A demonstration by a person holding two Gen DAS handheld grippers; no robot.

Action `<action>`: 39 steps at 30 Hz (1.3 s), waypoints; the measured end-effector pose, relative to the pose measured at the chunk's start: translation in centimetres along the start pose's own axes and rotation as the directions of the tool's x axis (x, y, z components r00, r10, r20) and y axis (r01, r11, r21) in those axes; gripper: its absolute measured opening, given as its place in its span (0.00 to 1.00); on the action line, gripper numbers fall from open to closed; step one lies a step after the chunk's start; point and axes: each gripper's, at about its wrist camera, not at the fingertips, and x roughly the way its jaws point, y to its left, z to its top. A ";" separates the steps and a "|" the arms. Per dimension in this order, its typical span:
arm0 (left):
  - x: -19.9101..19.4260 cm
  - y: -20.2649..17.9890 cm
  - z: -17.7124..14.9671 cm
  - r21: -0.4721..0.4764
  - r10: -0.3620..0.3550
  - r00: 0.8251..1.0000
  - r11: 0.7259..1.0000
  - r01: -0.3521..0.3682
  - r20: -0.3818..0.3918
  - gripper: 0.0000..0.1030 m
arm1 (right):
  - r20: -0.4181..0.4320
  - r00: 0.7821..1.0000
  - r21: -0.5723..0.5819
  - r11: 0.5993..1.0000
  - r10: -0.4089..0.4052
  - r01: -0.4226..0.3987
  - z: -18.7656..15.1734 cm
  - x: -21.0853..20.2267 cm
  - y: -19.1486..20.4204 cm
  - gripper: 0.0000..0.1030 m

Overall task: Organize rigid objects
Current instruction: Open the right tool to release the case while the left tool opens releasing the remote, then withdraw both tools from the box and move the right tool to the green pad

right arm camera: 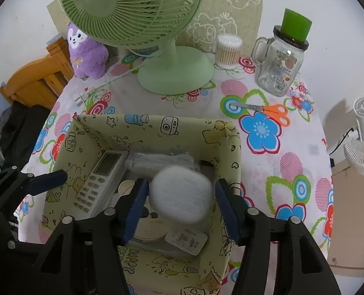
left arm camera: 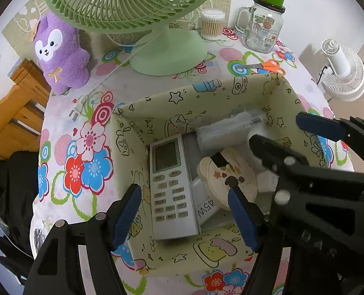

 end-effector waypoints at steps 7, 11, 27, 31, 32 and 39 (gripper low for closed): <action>-1.0 -0.2 -0.8 0.005 0.004 1.000 1.000 -0.004 0.011 0.74 | 0.021 1.000 0.003 1.000 0.006 -0.006 -1.0 -1.6 0.6 0.79; -1.8 -0.3 -1.6 0.008 0.003 1.000 1.000 -0.004 0.021 0.78 | 0.030 1.000 0.005 1.000 -0.008 0.008 -1.6 -2.7 0.7 0.85; -5.3 0.0 -4.9 -0.031 0.011 0.998 0.999 -0.009 0.065 0.80 | 0.076 0.997 -0.001 1.000 -0.020 0.020 -4.6 -7.3 1.8 0.87; -6.2 0.1 -5.7 -0.028 0.015 0.997 1.000 -0.012 0.079 0.80 | 0.092 0.995 -0.003 1.000 -0.023 0.024 -5.3 -8.4 2.4 0.87; -6.4 0.1 -6.0 -0.028 0.013 0.996 1.000 -0.011 0.083 0.80 | 0.096 0.995 -0.003 1.000 -0.022 0.023 -5.4 -8.6 2.5 0.87; -7.5 -0.1 -7.5 -0.017 0.004 0.995 1.000 -0.002 0.100 0.80 | 0.111 0.994 -0.007 1.000 -0.024 0.025 -6.9 -10.2 3.3 0.87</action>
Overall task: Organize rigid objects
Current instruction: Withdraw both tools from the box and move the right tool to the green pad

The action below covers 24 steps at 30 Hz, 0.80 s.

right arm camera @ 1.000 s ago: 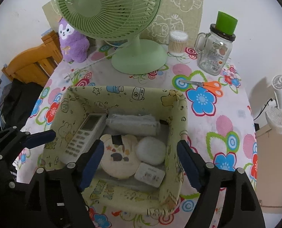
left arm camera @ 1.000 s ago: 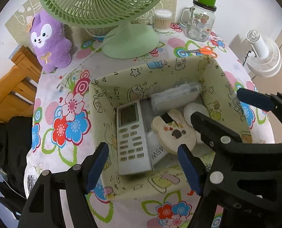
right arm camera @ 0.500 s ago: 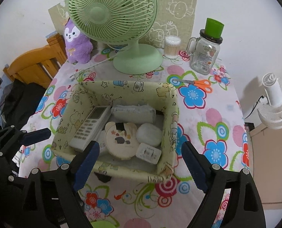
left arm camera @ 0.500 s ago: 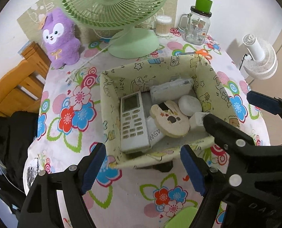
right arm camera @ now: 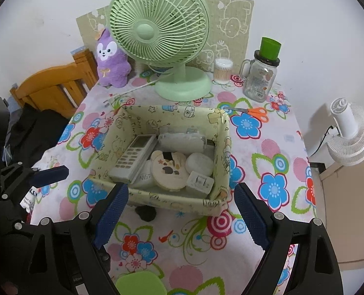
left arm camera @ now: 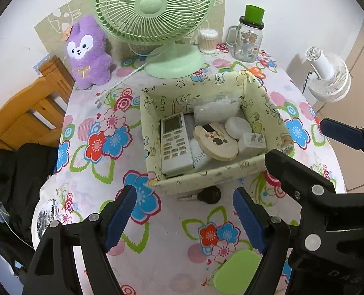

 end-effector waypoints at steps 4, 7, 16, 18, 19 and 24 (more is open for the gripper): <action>-0.5 0.1 -0.6 0.004 -0.007 1.000 1.000 0.007 0.007 0.80 | 0.010 1.000 0.006 1.000 -0.002 0.002 -0.7 -0.8 0.3 0.87; -0.9 0.2 -1.2 0.008 -0.011 1.000 1.000 0.011 0.013 0.80 | 0.016 1.000 0.014 1.000 -0.003 0.003 -1.3 -1.4 0.6 0.87; -1.6 0.4 -2.8 0.025 -0.029 0.999 0.999 0.028 0.021 0.81 | 0.023 1.000 0.027 1.000 -0.014 0.013 -3.1 -2.6 1.3 0.87; -1.5 0.5 -3.3 0.032 -0.038 0.999 0.999 0.037 0.016 0.82 | 0.019 1.000 0.032 0.999 -0.020 0.020 -3.6 -2.7 1.4 0.87; -1.5 0.5 -3.5 0.035 -0.041 0.999 0.999 0.040 0.015 0.82 | 0.015 1.000 0.036 0.999 -0.025 0.024 -3.8 -2.7 1.4 0.87; -1.2 0.4 -4.7 0.061 -0.055 0.998 0.997 0.054 0.021 0.84 | 0.006 0.999 0.054 0.998 -0.042 0.041 -5.4 -2.8 1.5 0.87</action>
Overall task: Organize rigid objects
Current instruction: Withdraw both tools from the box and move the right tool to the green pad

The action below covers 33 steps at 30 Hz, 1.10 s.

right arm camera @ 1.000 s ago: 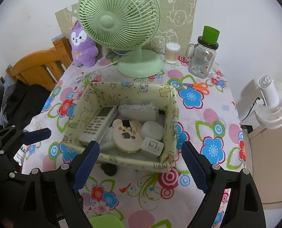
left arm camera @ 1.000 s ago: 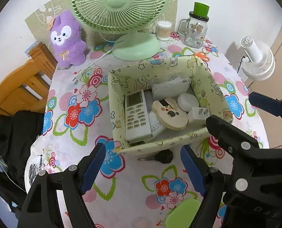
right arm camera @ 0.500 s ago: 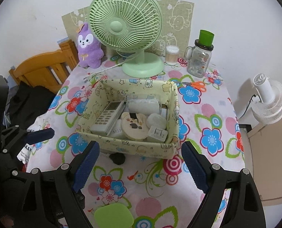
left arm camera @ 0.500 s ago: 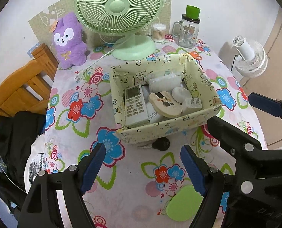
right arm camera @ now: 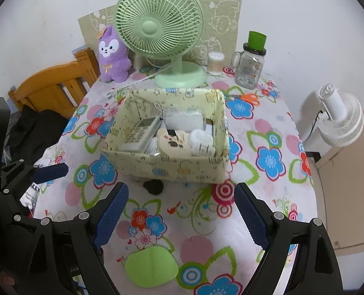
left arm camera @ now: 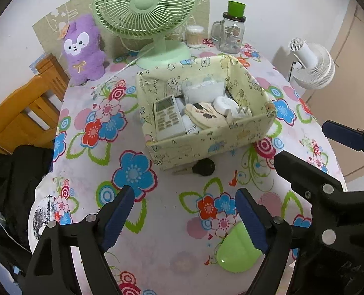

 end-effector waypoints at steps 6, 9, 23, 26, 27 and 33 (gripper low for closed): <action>0.5 -0.1 -1.6 0.017 -0.047 0.999 0.999 0.047 0.004 0.90 | -0.022 1.000 0.022 1.000 -0.009 0.009 -1.8 0.2 -0.1 0.91; 0.8 -0.1 -2.4 0.018 -0.057 0.998 0.998 0.057 -0.001 0.91 | -0.031 0.999 0.021 1.000 -0.011 0.011 -2.7 0.4 0.2 0.93; 2.6 -0.1 -5.5 0.064 -0.040 0.999 0.997 0.040 0.000 0.94 | -0.068 0.997 -0.029 0.999 0.024 -0.026 -5.8 2.3 0.6 0.94; 3.1 0.2 -6.3 0.072 -0.041 0.999 0.997 0.041 -0.003 0.94 | -0.070 0.997 -0.047 0.998 0.040 -0.043 -6.6 2.8 0.8 0.94; 3.2 0.3 -6.5 0.073 -0.043 0.999 0.996 0.043 -0.003 0.94 | -0.070 0.997 -0.050 0.998 0.045 -0.049 -6.7 2.9 0.9 0.95; 4.3 0.4 -7.9 0.087 -0.031 0.999 0.996 0.032 -0.011 0.94 | -0.080 0.994 -0.040 0.996 0.075 -0.079 -8.2 4.1 1.3 0.98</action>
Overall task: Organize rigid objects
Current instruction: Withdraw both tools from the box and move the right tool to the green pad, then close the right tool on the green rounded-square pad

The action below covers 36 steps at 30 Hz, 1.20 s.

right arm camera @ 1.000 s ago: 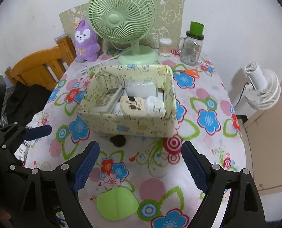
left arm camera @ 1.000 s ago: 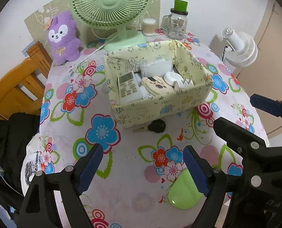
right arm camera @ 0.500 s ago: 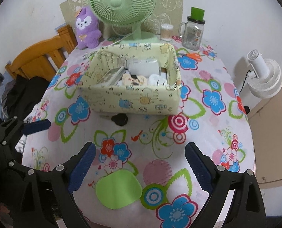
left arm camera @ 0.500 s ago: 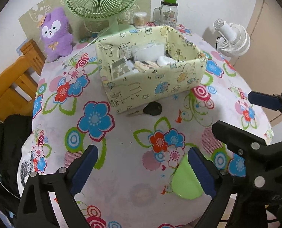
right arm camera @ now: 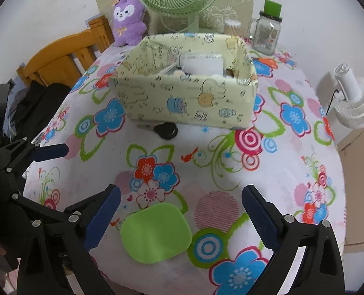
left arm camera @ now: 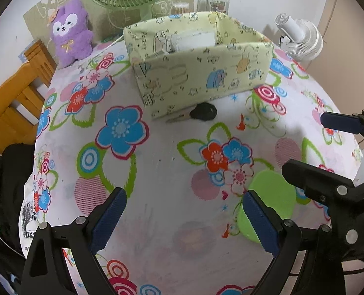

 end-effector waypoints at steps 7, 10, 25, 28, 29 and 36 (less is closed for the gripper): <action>1.0 -0.2 -2.0 0.055 -0.013 1.000 0.998 0.014 -0.015 0.94 | -0.011 1.000 -0.052 0.999 0.001 -0.001 -1.6 1.0 0.7 0.98; 1.4 -0.1 -2.6 0.068 -0.027 0.999 0.997 0.029 -0.028 0.94 | -0.019 1.000 -0.077 0.997 -0.003 0.001 -2.2 1.5 1.0 0.98; 2.6 -0.1 -5.5 0.184 -0.019 0.999 0.983 0.027 -0.048 0.94 | -0.089 0.995 -0.160 0.985 0.047 -0.061 -5.0 4.3 3.0 0.98; 2.8 -0.1 -6.0 0.194 -0.018 0.998 0.981 0.028 -0.053 0.94 | -0.108 0.993 -0.181 0.982 0.039 -0.058 -5.4 4.9 3.3 0.98; 2.7 -0.1 -6.1 0.198 -0.019 0.998 0.980 0.029 -0.052 0.94 | -0.111 0.993 -0.181 0.982 0.041 -0.060 -5.5 5.0 3.3 0.98; 2.4 -0.3 -6.4 0.249 -0.014 0.999 0.968 0.022 -0.034 0.94 | -0.140 0.988 -0.186 0.979 0.062 -0.088 -5.5 6.1 3.7 0.99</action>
